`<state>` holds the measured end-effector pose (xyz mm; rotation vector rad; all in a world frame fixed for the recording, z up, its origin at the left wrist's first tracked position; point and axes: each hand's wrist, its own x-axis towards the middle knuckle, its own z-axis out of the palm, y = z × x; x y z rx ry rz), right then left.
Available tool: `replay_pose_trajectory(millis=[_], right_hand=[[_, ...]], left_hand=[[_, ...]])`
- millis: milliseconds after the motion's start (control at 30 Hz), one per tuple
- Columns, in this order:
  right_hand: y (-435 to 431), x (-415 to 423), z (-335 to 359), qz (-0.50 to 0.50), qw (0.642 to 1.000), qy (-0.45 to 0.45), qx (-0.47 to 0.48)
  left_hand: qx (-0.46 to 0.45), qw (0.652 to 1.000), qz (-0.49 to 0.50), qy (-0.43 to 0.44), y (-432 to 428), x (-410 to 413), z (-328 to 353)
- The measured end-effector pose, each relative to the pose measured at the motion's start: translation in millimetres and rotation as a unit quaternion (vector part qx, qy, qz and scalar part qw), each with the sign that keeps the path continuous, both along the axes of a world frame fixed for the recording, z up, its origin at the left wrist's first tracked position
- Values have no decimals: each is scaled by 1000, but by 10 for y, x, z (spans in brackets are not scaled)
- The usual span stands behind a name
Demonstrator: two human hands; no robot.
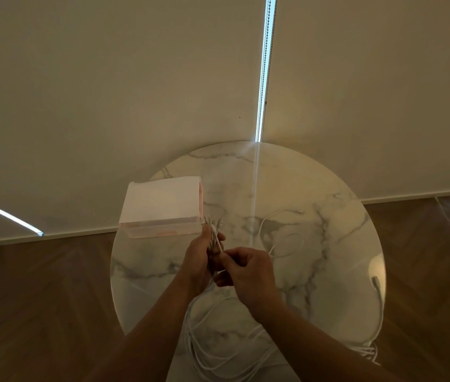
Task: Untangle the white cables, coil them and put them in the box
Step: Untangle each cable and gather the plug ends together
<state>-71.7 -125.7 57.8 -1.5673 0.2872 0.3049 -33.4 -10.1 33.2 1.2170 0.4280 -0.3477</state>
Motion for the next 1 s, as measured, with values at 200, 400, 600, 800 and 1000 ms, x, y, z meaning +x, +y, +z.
replay_pose_trajectory(millis=[200,400,600,800,1000], right_hand=[[88,26,-24,-28,999,-16,-38],[51,27,-101,13,990,-7,-138],[-49,-127,-259,166,932,-50,-318],[-119,-143,-342,261,917,-22,-301],[-95,-119,-356,222,955,130,-150]], left_hand=[[63,997,-28,-18,-3,3,-31],[122,992,-14,-36,-3,61,-34],[101,994,17,-30,33,117,-87],[65,997,38,-28,25,95,-39],[19,999,31,-29,-15,85,-27]])
